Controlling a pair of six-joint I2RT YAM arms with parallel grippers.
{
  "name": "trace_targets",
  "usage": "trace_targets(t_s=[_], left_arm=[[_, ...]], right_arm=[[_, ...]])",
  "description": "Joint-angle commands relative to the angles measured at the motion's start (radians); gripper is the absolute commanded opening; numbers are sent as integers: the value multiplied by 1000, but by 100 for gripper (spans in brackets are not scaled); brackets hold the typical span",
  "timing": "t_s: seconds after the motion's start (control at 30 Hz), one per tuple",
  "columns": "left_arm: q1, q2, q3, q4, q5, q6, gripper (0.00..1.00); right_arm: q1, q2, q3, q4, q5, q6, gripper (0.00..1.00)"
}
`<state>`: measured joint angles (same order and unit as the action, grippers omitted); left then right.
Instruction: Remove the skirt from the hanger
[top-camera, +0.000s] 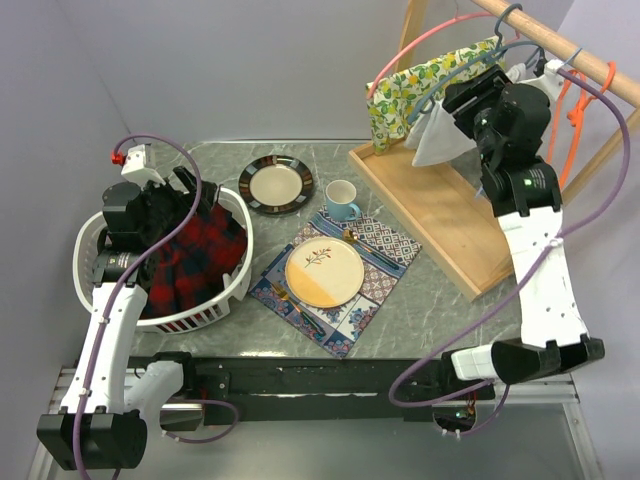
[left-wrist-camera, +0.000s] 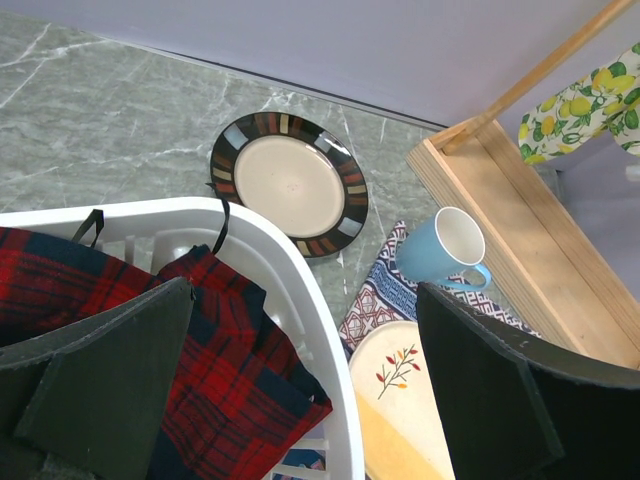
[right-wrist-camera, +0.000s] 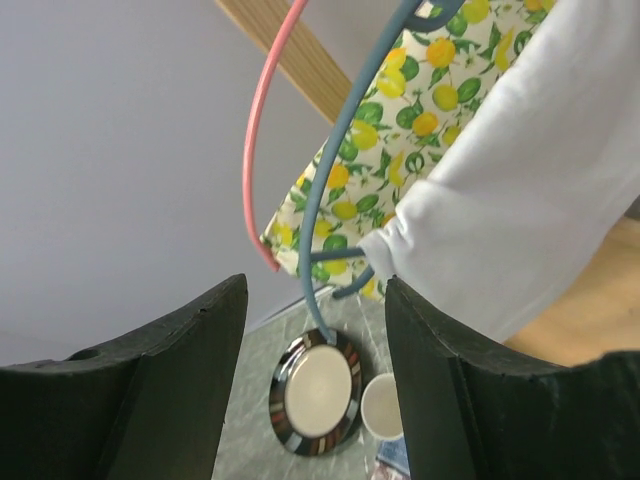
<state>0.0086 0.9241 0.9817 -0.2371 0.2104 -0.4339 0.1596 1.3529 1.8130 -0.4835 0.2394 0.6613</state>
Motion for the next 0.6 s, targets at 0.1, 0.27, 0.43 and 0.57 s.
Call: trace_targets(t_s=[0.1,0.27,0.43,0.57], left_arm=[[-4,-25,-1,30,20,-2,99],[-4,-24,-2,28,17,1,99],[-4,-19,0,27,18,0,99],[-2,-22,-2,27,18,1,99]], right_arm=[[4,97,72,138,35,30,62],[4,159,91,143,44,75,61],[5,201,95,181,32,87,55],[6,224,98,200,21,80,44]])
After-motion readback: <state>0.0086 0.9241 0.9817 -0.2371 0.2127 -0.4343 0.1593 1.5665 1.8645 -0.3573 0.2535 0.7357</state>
